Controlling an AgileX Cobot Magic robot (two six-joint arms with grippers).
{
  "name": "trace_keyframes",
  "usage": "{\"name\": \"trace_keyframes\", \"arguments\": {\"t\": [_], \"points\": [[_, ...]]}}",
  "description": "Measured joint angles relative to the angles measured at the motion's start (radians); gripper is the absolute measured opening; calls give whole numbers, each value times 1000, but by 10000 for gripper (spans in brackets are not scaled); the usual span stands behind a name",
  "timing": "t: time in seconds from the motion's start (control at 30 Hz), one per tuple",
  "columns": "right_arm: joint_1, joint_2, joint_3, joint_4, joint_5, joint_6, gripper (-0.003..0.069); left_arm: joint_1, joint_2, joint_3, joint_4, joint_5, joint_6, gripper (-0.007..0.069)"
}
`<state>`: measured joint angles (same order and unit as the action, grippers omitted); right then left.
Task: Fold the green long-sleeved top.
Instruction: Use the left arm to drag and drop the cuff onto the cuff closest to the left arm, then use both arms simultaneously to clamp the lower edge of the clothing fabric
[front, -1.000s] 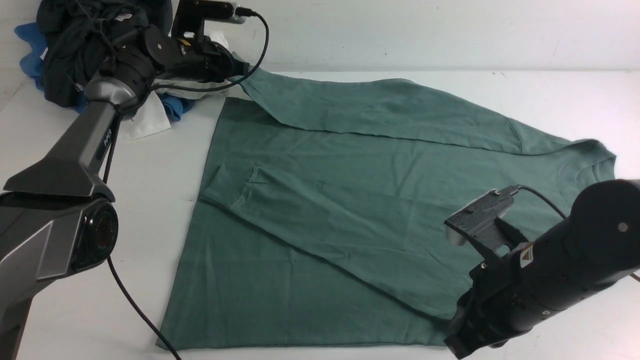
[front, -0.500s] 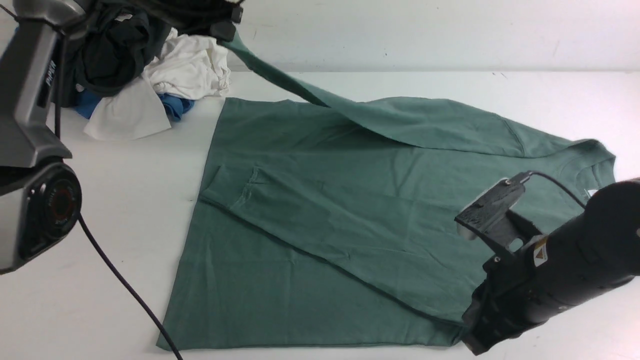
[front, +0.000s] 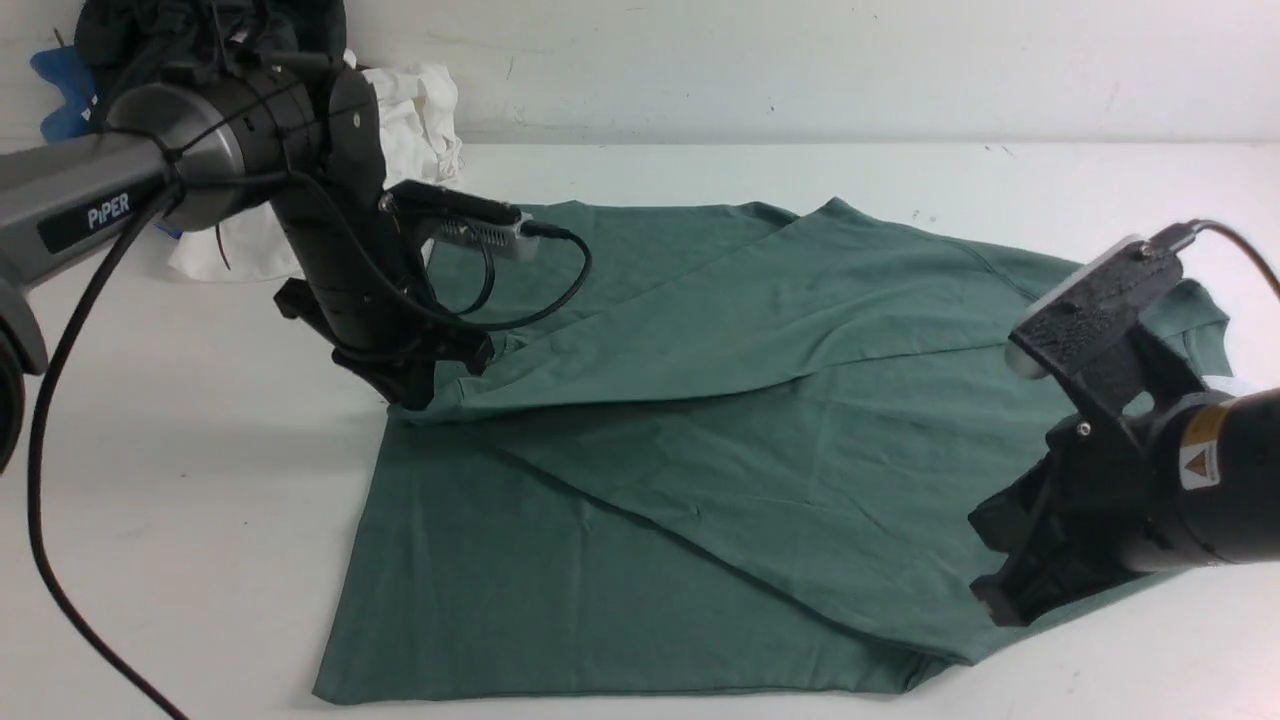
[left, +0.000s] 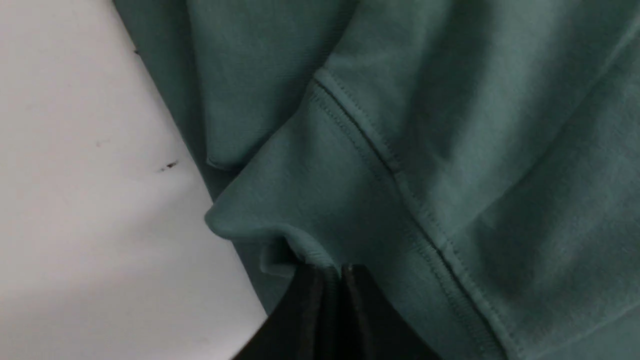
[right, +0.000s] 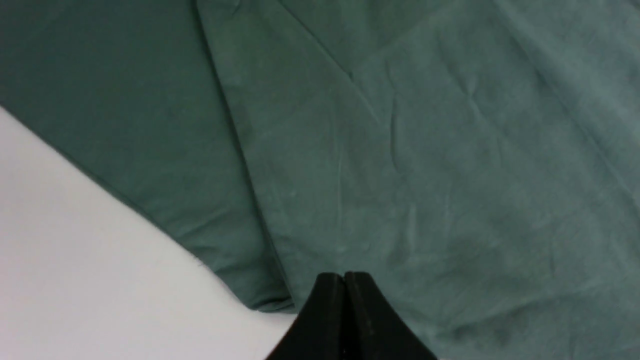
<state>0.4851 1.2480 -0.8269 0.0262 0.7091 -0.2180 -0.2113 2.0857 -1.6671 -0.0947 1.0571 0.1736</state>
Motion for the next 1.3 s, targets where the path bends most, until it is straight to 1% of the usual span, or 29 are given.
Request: {"name": "trace_keyframes", "arguments": {"t": [0.03, 0.2, 0.37, 0.43, 0.5, 0.6, 0.67, 0.7, 0.77, 0.83, 0.9, 0.93, 0.97, 1.03, 1.1, 1.17, 1.2, 1.23, 1.27, 1.3], "points": [[0, 0, 1, -26, -25, 0, -10, 0, -1, 22, 1, -36, -4, 16], [0, 0, 1, -66, -69, 0, -10, -10, -62, -2, 9, -40, -6, 16], [0, 0, 1, -70, -76, 0, -10, -53, -181, -47, 12, -40, -6, 16], [0, 0, 3, -70, -76, 0, -10, -64, -193, -45, 7, -32, -6, 16], [0, 0, 3, -70, -76, 0, -10, -66, -187, -37, 7, -32, -6, 16], [0, 0, 4, -70, -77, 0, -10, -66, -106, 13, 53, -30, -7, 22], [0, 0, 4, -70, -76, 0, -10, -66, -57, 28, 95, -10, -7, 42], [0, 0, 4, -70, -75, 0, -10, -66, -53, 29, 95, -10, -7, 45], [0, 0, 4, -70, -70, 0, -10, -66, -24, 33, 125, 10, -8, 99], [0, 0, 4, -71, -70, 0, -10, -66, -26, 32, 130, 30, -8, 138], [0, 0, 4, -83, -70, 0, -10, -66, -61, 16, 140, 83, -8, 240], [0, 0, 4, -85, -70, 0, -10, -66, -70, 13, 142, 85, -8, 248], [0, 0, 4, -90, -70, 0, -10, -66, -108, 5, 147, 99, -11, 310], [0, 0, 4, -91, -69, 0, -10, -69, -177, 1, 146, 112, -27, 368], [0, 0, 4, -93, -69, 0, -10, -83, -234, 13, 140, 139, -37, 393], [0, 0, 4, -93, -68, 0, -10, -104, -267, 46, 140, 148, -41, 394], [0, 0, 4, -93, -65, 0, -10, -131, -294, 102, 140, 149, -43, 391], [0, 0, 4, -93, -63, 0, -10, -136, -297, 111, 140, 149, -44, 391], [0, 0, 4, -93, -55, -1, -10, -185, -321, 204, 143, 149, -44, 391], [0, 0, 4, -93, -49, -1, -10, -211, -331, 258, 149, 149, -40, 391]]}}
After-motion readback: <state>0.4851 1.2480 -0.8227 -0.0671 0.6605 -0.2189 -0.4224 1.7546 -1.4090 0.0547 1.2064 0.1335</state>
